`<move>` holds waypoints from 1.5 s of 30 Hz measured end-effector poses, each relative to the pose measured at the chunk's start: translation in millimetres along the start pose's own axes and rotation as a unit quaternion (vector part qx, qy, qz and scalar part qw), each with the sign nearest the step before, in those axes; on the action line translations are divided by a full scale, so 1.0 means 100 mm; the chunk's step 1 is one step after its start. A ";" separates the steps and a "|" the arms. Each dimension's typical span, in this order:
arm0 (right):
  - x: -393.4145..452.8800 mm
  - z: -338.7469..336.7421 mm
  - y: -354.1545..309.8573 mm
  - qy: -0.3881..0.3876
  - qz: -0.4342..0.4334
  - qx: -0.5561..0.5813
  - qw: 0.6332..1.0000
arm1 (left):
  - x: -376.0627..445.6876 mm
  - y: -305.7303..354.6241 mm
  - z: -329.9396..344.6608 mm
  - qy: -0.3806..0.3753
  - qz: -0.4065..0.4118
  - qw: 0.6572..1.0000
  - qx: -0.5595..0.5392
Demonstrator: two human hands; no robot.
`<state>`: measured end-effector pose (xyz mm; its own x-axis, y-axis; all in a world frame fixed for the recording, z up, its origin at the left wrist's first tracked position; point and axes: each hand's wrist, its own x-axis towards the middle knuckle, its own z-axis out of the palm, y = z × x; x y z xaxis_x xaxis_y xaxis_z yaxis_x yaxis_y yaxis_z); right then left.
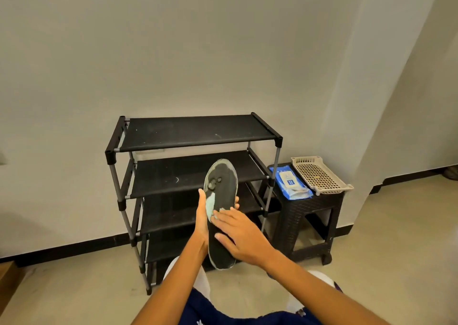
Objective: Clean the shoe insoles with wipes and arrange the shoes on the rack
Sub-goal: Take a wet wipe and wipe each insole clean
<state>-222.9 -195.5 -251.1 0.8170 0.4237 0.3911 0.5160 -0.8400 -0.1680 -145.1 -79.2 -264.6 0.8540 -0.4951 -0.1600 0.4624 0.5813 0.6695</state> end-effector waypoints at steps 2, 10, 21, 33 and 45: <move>0.01 0.03 0.09 -0.013 0.004 -0.092 0.996 | 0.01 -0.05 -0.01 0.012 -0.011 1.000 0.002; 0.18 -0.17 0.44 0.023 0.114 -0.084 0.990 | 0.04 -0.10 0.28 -0.009 -0.013 0.999 0.027; 0.02 -0.32 0.42 0.180 0.081 0.129 0.972 | 0.00 -0.31 0.20 -0.007 -0.022 0.999 -0.026; -0.18 -0.16 0.08 0.033 0.028 0.077 0.996 | 0.10 -0.18 0.17 0.000 -0.027 0.999 -0.018; 0.01 -0.27 0.07 0.087 0.058 -0.007 0.994 | 0.05 -0.09 0.26 -0.012 0.010 1.000 -0.014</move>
<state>-225.2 -210.5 -227.5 0.8132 0.2596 0.5208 0.4160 -0.8852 -0.2082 -150.8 -103.4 -252.8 0.8576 -0.4982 -0.1280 0.4513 0.6095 0.6518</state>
